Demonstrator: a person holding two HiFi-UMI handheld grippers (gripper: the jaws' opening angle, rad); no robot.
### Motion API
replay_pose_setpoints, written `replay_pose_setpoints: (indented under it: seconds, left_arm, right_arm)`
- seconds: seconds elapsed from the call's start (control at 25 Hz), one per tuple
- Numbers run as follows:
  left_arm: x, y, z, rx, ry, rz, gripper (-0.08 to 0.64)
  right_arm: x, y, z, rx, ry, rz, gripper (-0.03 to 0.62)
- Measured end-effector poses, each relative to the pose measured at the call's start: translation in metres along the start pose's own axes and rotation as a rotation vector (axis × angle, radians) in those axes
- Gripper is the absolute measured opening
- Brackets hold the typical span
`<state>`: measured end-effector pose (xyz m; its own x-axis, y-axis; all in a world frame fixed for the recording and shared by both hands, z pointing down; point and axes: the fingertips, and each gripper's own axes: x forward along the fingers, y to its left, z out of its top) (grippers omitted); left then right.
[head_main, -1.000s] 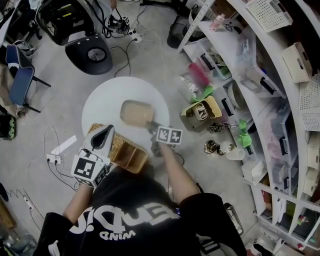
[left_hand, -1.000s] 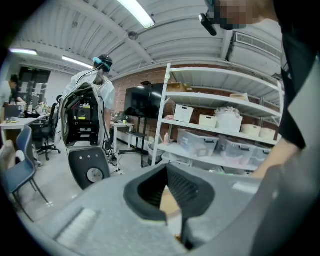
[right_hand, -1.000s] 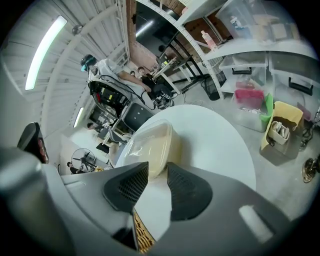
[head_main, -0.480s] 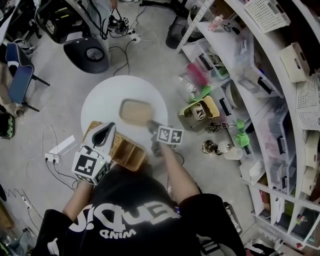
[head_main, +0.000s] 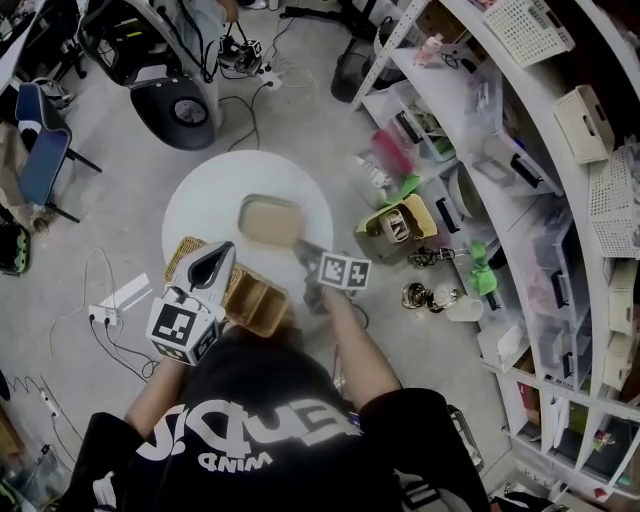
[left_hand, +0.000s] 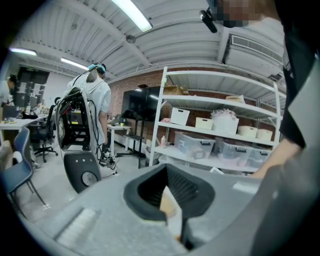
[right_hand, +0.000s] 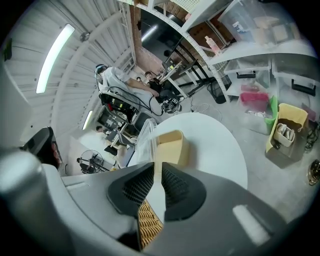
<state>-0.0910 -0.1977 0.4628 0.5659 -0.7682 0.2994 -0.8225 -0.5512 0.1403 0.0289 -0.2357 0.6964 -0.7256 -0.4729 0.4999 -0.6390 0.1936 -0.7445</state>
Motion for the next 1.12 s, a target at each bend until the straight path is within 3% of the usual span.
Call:
replay_pose_setpoints:
  seconds: [0.6, 1.12]
  left_arm:
    - [-0.022, -0.028, 0.006, 0.009, -0.039, 0.001, 0.002]
    - [-0.023, -0.053, 0.012, 0.007, -0.065, -0.032, 0.002]
  right_arm:
    - [-0.049, 0.061, 0.01, -0.096, -0.107, 0.126, 0.043]
    - [-0.143, 0.112, 0.048, -0.283, -0.338, 0.081, 0.032]
